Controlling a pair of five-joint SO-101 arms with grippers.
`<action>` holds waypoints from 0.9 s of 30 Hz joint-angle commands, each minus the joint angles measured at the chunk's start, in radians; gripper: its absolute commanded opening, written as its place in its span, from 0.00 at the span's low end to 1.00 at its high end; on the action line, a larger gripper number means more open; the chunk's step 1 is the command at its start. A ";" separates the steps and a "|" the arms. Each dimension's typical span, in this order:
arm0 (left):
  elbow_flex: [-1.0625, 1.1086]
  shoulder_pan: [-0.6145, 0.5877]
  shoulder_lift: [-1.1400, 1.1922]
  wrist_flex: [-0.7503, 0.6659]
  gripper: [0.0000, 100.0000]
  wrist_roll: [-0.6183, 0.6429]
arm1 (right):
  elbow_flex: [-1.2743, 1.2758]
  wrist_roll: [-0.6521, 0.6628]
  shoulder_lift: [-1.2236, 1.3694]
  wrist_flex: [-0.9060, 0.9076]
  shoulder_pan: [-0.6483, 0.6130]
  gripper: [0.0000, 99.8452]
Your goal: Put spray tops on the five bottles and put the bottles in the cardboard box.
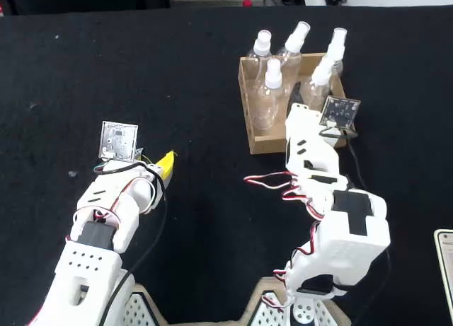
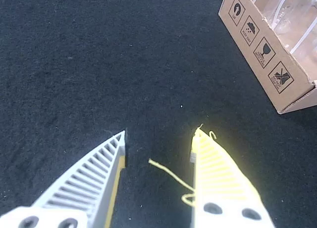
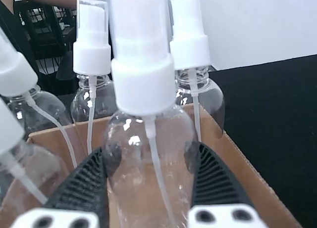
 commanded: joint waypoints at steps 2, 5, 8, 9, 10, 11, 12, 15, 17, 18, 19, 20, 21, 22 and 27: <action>-0.013 -0.008 -0.017 -0.023 0.21 0.006 | -0.048 0.009 0.008 -0.020 -0.003 0.07; -0.013 -0.008 -0.017 -0.023 0.21 0.006 | -0.056 0.009 0.047 -0.029 -0.005 0.07; -0.015 -0.008 -0.017 -0.023 0.21 0.006 | -0.065 0.011 0.056 -0.029 -0.005 0.07; -0.015 -0.008 -0.017 -0.023 0.21 0.006 | -0.068 0.011 0.058 -0.029 -0.005 0.07; -0.015 -0.008 -0.017 -0.023 0.21 0.006 | -0.070 0.011 0.059 -0.029 -0.005 0.07; -0.015 -0.008 -0.017 -0.023 0.21 0.006 | -0.070 0.011 0.059 -0.029 -0.005 0.07; -0.015 -0.008 -0.017 -0.023 0.21 0.006 | -0.070 0.011 0.062 -0.029 -0.005 0.07; -0.015 -0.008 -0.017 -0.023 0.21 0.006 | -0.067 0.011 0.062 -0.026 -0.005 0.07; -0.015 -0.008 -0.017 -0.023 0.21 0.006 | -0.065 0.011 0.062 -0.025 -0.005 0.07; -0.015 -0.008 -0.017 -0.023 0.21 0.006 | -0.065 0.011 0.062 -0.023 -0.005 0.07; -0.015 -0.008 -0.017 -0.023 0.21 0.006 | -0.065 0.011 0.062 -0.023 -0.005 0.07; -0.013 -0.008 -0.017 -0.023 0.21 0.006 | -0.065 0.011 0.062 -0.023 -0.005 0.07; -0.013 -0.008 -0.017 -0.023 0.21 0.006 | -0.065 0.011 0.062 -0.023 -0.005 0.07; -0.013 -0.008 -0.017 -0.023 0.21 0.006 | -0.065 0.011 0.064 -0.021 -0.005 0.07; -0.013 -0.008 -0.017 -0.023 0.21 0.006 | -0.065 0.011 0.064 -0.020 -0.005 0.07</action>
